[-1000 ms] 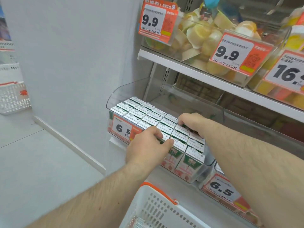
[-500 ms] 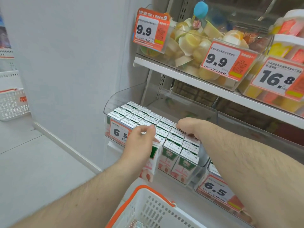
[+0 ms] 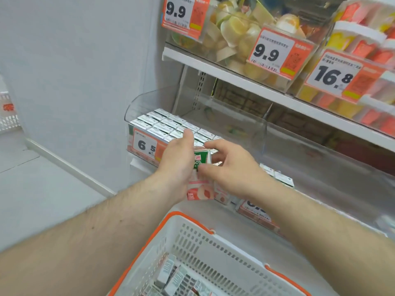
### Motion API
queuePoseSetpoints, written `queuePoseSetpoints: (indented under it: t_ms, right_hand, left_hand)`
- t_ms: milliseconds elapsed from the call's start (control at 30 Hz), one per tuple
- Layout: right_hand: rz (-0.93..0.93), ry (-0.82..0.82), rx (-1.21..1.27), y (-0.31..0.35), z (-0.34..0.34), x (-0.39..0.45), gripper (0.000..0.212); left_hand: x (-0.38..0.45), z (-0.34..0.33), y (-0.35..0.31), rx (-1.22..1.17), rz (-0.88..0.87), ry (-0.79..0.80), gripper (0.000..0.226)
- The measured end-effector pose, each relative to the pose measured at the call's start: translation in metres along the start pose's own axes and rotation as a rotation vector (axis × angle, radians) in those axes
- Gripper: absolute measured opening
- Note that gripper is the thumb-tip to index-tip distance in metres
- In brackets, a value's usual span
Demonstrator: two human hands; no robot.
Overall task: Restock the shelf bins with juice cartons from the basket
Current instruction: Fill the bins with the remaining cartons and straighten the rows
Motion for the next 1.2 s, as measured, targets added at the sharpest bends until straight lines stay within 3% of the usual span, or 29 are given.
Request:
queuePoseSetpoints:
  t_ms: [67,133,233,333,433,600,700,800,867,933,1033,1200]
  right_hand:
    - [-0.023,-0.03,0.091,-0.009,0.006,-0.006,0.029]
    - [-0.129,0.054,0.342,-0.027,0.007,-0.012,0.02]
    - [-0.201,0.133,0.634,-0.043,0.013,-0.022,0.018]
    - [-0.215,0.15,0.773,-0.051,0.018,-0.025,0.02]
    - [-0.248,0.151,0.798,-0.052,0.019,-0.024,0.024]
    - [-0.219,0.018,0.421,-0.043,0.037,-0.015,0.034]
    - [-0.151,0.02,0.239,-0.023,0.04,-0.009,0.027]
    - [-0.098,-0.174,0.095,-0.007,0.059,-0.005,0.027]
    - [-0.015,-0.369,-0.024,0.007,0.081,-0.002,0.026]
    - [0.025,-0.492,-0.228,0.019,0.096,0.009,0.024]
    - [-0.037,-0.472,-0.505,0.023,0.098,0.041,0.024]
    - [-0.205,-0.349,-0.602,0.009,0.079,0.088,0.018]
  left_hand:
    - [-0.006,-0.008,0.002,-0.068,0.045,0.11,0.031]
    - [-0.006,-0.01,0.007,-0.081,0.083,0.218,0.034]
    - [-0.004,-0.007,0.008,-0.007,0.046,0.363,0.029]
    - [-0.013,-0.011,0.016,0.156,0.032,0.581,0.041]
    - [-0.016,-0.014,0.017,0.186,-0.023,0.612,0.033]
    - [-0.008,-0.014,0.009,0.23,-0.201,0.549,0.042]
    - [-0.007,-0.016,0.005,0.253,-0.281,0.512,0.046]
    - [-0.006,-0.022,0.001,0.252,-0.372,0.477,0.039]
    - [-0.001,-0.023,-0.002,0.448,-0.495,0.45,0.046]
    - [0.001,-0.019,-0.003,0.804,-0.59,0.415,0.052]
    - [0.002,-0.02,0.006,1.188,-0.668,0.464,0.052]
    - [0.004,-0.022,0.013,1.27,-0.7,0.458,0.048]
Point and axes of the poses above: each hand's wrist, its own x-axis towards the middle knuckle, its own z-axis out of the back of the hand, y = z × x, the point moved 7 cm from there along x, towards the middle knuckle, and after that the axes turned 13 degrees about -z, right-handed, at the moved point
